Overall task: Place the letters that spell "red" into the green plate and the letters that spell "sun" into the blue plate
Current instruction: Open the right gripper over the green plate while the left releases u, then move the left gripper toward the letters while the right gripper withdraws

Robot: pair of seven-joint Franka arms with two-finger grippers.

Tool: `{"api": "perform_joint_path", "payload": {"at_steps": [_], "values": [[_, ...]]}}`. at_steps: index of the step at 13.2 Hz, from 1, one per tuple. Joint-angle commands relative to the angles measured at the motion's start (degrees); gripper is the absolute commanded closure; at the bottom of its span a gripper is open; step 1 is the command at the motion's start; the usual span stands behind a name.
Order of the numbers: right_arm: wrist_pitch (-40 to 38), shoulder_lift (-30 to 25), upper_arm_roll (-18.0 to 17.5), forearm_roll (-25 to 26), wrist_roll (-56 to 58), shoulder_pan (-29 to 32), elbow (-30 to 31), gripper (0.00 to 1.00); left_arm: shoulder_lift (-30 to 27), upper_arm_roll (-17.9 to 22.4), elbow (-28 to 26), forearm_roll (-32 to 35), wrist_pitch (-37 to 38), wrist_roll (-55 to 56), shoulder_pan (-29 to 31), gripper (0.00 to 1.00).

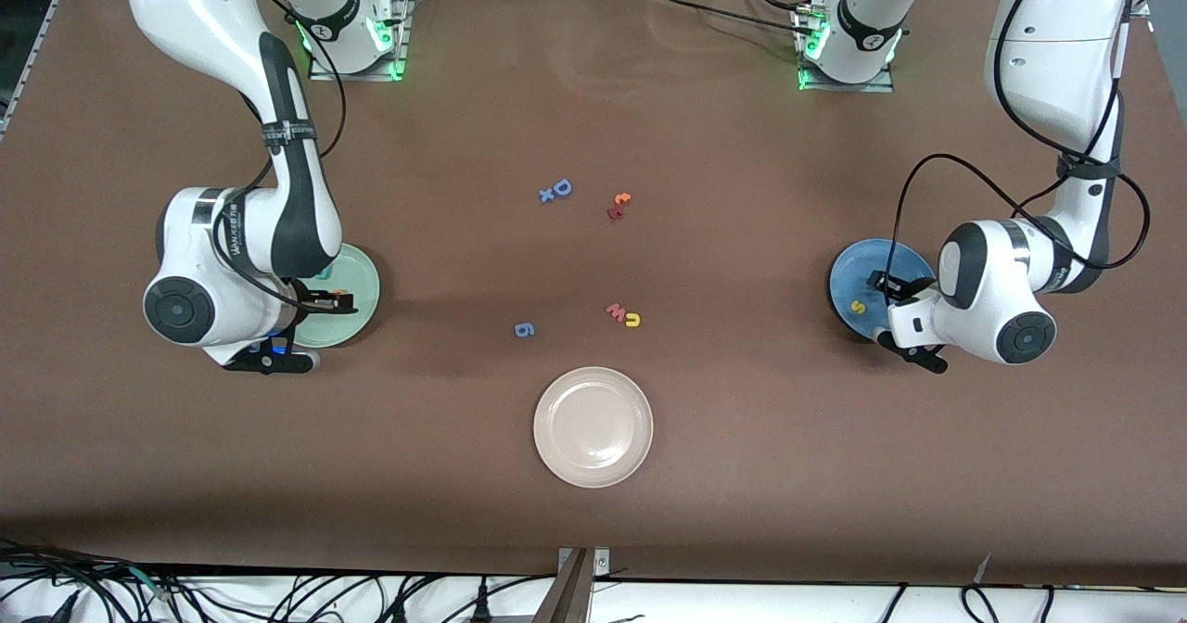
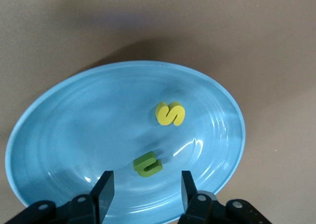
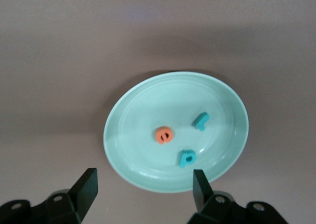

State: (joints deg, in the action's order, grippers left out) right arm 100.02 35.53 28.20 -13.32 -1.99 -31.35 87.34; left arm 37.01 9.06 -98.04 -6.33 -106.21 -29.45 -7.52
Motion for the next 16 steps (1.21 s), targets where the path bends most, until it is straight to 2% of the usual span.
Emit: {"api": "perform_joint_path", "payload": {"at_steps": [1, 4, 5, 6, 10, 13, 15, 16], "values": [[-6.2, -3.1, 0.5, -0.3, -0.5, 0.1, -3.3, 0.08, -2.2, 0.1, -0.2, -1.7, 0.0, 3.3, -0.6, 0.34], [-10.9, -5.5, 0.5, -0.1, -0.4, 0.1, -6.5, 0.02, -4.8, -0.5, 1.4, -1.4, 0.2, 10.5, -3.5, 0.19], [-11.9, -6.0, 0.6, 0.0, -0.3, 0.1, -7.4, 0.02, -5.4, -1.7, 1.7, -1.2, 0.2, 12.5, -4.6, 0.12], [-13.0, -6.4, 0.6, 0.9, -0.3, 0.1, -8.3, 0.02, -6.2, -3.2, 2.2, -1.1, 0.2, 15.4, -4.9, 0.01], [-18.2, -9.6, 1.2, 1.7, 0.4, 0.1, -12.4, 0.01, -6.9, -4.9, 4.7, -1.1, 0.0, 31.0, -12.5, 0.0], [-18.5, -12.8, 1.1, 1.8, 0.6, 0.1, -12.5, 0.01, -6.5, -5.0, 6.5, -1.2, -0.6, 46.0, -18.6, 0.0], [-18.5, -12.9, 1.8, 1.6, 0.7, 0.3, -12.5, 0.0, -6.4, -5.1, 6.5, -1.1, -5.6, 47.4, -19.8, 0.0], [-18.4, -12.9, 1.7, 1.6, 0.6, 0.2, -12.5, 0.0, -6.2, -6.0, 6.5, -0.9, -8.1, 43.6, -20.4, 0.0]]}}
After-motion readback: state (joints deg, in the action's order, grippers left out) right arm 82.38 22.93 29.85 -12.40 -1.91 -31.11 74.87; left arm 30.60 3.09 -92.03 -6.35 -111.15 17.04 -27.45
